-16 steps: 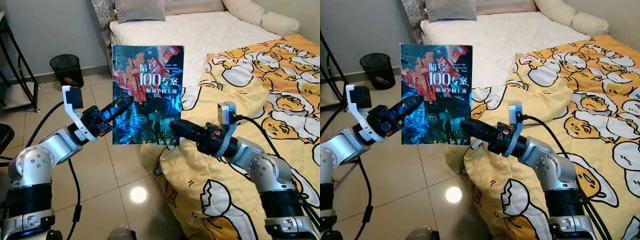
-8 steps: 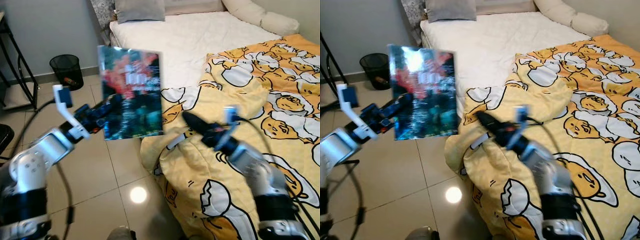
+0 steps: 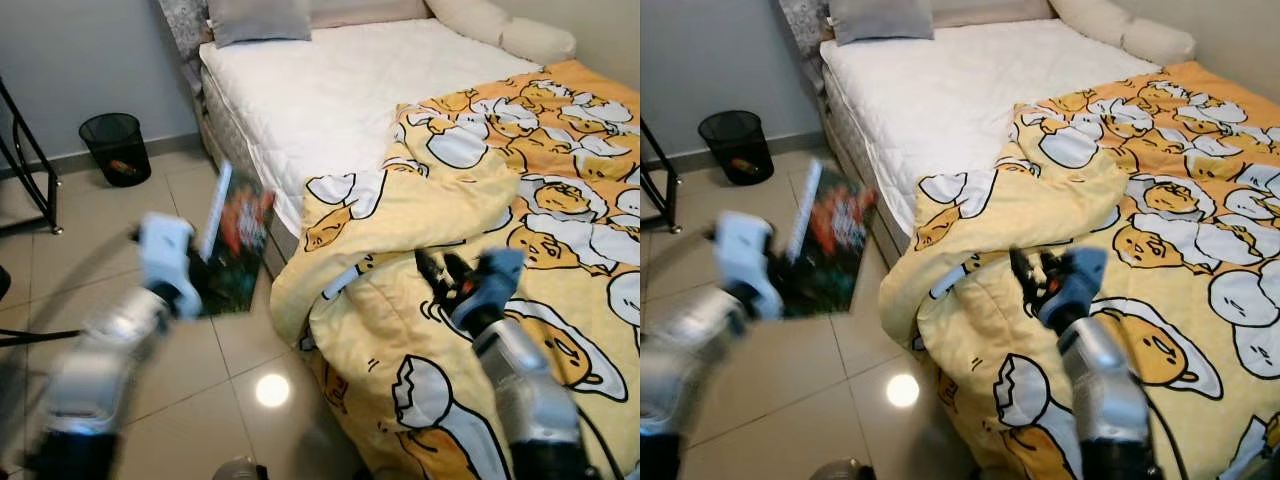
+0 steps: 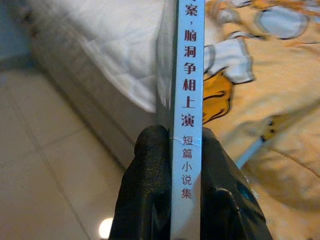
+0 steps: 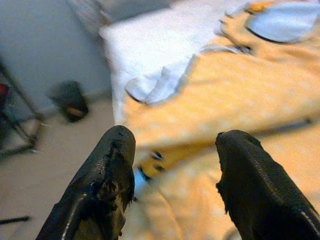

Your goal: Clean up the room

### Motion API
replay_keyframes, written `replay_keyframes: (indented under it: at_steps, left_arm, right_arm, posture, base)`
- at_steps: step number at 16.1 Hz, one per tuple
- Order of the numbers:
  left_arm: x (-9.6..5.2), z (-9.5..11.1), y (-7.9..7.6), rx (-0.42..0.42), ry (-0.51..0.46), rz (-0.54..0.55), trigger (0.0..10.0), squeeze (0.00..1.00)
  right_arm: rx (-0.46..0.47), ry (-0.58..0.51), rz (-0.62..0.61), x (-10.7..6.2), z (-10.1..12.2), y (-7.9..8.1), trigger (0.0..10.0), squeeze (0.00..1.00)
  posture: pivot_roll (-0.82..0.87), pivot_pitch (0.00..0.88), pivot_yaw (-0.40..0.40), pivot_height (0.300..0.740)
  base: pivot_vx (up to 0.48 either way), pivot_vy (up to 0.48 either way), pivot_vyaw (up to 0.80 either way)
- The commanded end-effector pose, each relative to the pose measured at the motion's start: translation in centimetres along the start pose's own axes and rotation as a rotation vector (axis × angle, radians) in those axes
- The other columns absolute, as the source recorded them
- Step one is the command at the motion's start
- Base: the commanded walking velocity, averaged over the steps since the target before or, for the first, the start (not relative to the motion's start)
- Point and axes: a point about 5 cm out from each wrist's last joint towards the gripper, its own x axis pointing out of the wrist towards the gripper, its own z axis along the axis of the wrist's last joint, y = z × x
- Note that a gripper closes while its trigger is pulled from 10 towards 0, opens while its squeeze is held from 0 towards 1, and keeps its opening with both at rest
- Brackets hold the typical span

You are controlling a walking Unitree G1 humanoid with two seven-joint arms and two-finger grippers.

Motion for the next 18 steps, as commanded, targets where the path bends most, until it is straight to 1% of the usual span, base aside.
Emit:
replay_keyframes:
  at_steps: [1, 2, 3, 4, 5, 6, 7, 8, 9, 11, 12, 13, 14, 15, 16, 17, 18]
  left_arm:
    - [-0.2, 1.7, -0.1, 0.028, -0.105, 0.046, 10.0, 0.0]
    - [-0.6, 1.8, -0.1, 0.026, -0.153, 0.086, 10.0, 0.0]
    - [-0.9, 1.3, -0.1, 0.013, -0.147, 0.103, 10.0, 0.0]
    - [-1.0, 0.6, -0.5, 0.023, -0.13, 0.099, 10.0, 0.0]
    - [-1.0, 0.2, -0.8, 0.02, -0.125, 0.072, 10.0, 0.0]
    - [-0.6, 0.7, -0.5, 0.063, -0.137, 0.105, 10.0, 0.0]
    - [-0.6, 0.8, -0.4, 0.047, -0.145, 0.112, 10.0, 0.0]
    - [-0.6, 1.0, 0.2, 0.03, -0.152, 0.146, 10.0, 0.0]
    - [-0.6, 1.0, 0.7, 0.032, -0.149, 0.168, 10.0, 0.0]
    - [-0.6, 1.0, 0.9, 0.043, -0.136, 0.146, 10.0, 0.0]
    - [-0.4, 1.5, 0.7, 0.057, -0.15, 0.151, 10.0, 0.0]
    - [-0.2, 1.8, 0.4, 0.054, -0.156, 0.147, 10.0, 0.0]
    - [0.0, 2.2, -0.1, 0.036, -0.168, 0.117, 10.0, 0.0]
    - [0.2, 2.7, -0.6, 0.049, -0.19, 0.098, 10.0, 0.0]
    - [0.4, 3.1, -0.6, 0.087, -0.206, 0.113, 10.0, 0.0]
    - [0.5, 3.4, -0.5, 0.107, -0.236, 0.128, 10.0, 0.0]
    - [0.5, 4.0, -0.5, 0.101, -0.261, 0.12, 10.0, 0.0]
  right_arm:
    - [-0.003, 0.022, -0.096, -0.5, -0.7, -0.3, 10.0, 0.0]
    - [0.006, 0.022, -0.111, -0.8, -1.0, -0.2, 10.0, 0.0]
    - [-0.015, 0.026, -0.111, -0.8, -1.3, -0.1, 10.0, 0.0]
    - [-0.062, 0.033, -0.14, -0.3, -1.4, -0.1, 10.0, 0.0]
    - [-0.024, 0.022, -0.151, 0.0, -1.1, 0.2, 10.0, 0.0]
    - [-0.027, 0.008, -0.151, 0.4, -0.6, 0.4, 10.0, 0.0]
    - [-0.034, 0.005, -0.153, 0.4, -0.5, 0.5, 10.0, 0.0]
    - [-0.035, -0.005, -0.161, 0.7, -0.3, 0.6, 10.0, 0.0]
    - [-0.033, -0.009, -0.163, 0.8, -0.3, 0.6, 10.0, 0.0]
    - [-0.033, -0.013, -0.159, 0.9, -0.3, 1.0, 10.0, 0.0]
    - [-0.047, -0.017, -0.154, 1.1, -0.4, 1.3, 10.0, 0.0]
    - [-0.074, -0.028, -0.157, 1.2, -0.3, 1.4, 10.0, 0.0]
    - [-0.065, -0.038, -0.176, 1.3, -0.2, 1.4, 10.0, 0.0]
    - [-0.05, -0.039, -0.17, 1.6, 0.0, 1.5, 10.0, 0.0]
    - [-0.064, -0.049, -0.166, 1.8, 0.2, 1.7, 10.0, 0.0]
    - [-0.058, -0.06, -0.184, 1.8, 0.3, 1.7, 10.0, 0.0]
    - [-0.038, -0.071, -0.204, 1.8, 0.3, 1.6, 10.0, 0.0]
  posture:
    - [-0.08, 0.0, -0.004, 0.74]
    - [-0.08, 0.0, -0.005, 0.74]
    - [-0.08, 0.0, -0.011, 0.74]
    - [-0.05, 0.0, -0.028, 0.74]
    - [-0.05, 0.0, -0.031, 0.74]
    - [-0.06, 0.0, -0.023, 0.74]
    - [-0.06, 0.0, -0.023, 0.74]
    - [-0.05, 0.0, -0.024, 0.74]
    - [-0.05, 0.0, -0.03, 0.74]
    - [-0.04, 0.0, -0.037, 0.74]
    - [-0.03, 0.0, -0.031, 0.74]
    - [-0.03, 0.0, -0.023, 0.74]
    - [-0.03, 0.0, -0.021, 0.74]
    - [-0.03, 0.0, -0.012, 0.74]
    - [-0.03, 0.0, -0.011, 0.74]
    - [-0.02, 0.0, -0.016, 0.74]
    - [-0.02, 0.0, -0.016, 0.74]
  base:
    - [0.0, 0.0, -0.8]
    - [0.0, 0.0, -0.8]
    - [0.0, 0.0, -0.8]
    - [0.0, 0.0, -0.8]
    - [0.0, 0.0, -0.8]
    - [0.0, 0.0, -0.8]
    - [0.0, 0.0, -0.8]
    - [0.0, 0.0, -0.8]
    - [0.0, 0.0, -0.8]
    - [0.0, 0.0, -0.8]
    - [0.0, 0.0, -0.8]
    - [0.0, 0.0, -0.8]
    - [0.0, 0.0, 0.0]
    - [0.0, 0.0, 0.0]
    - [0.0, 0.0, 0.0]
    - [0.0, 0.0, -0.8]
    - [0.0, 0.0, -0.8]
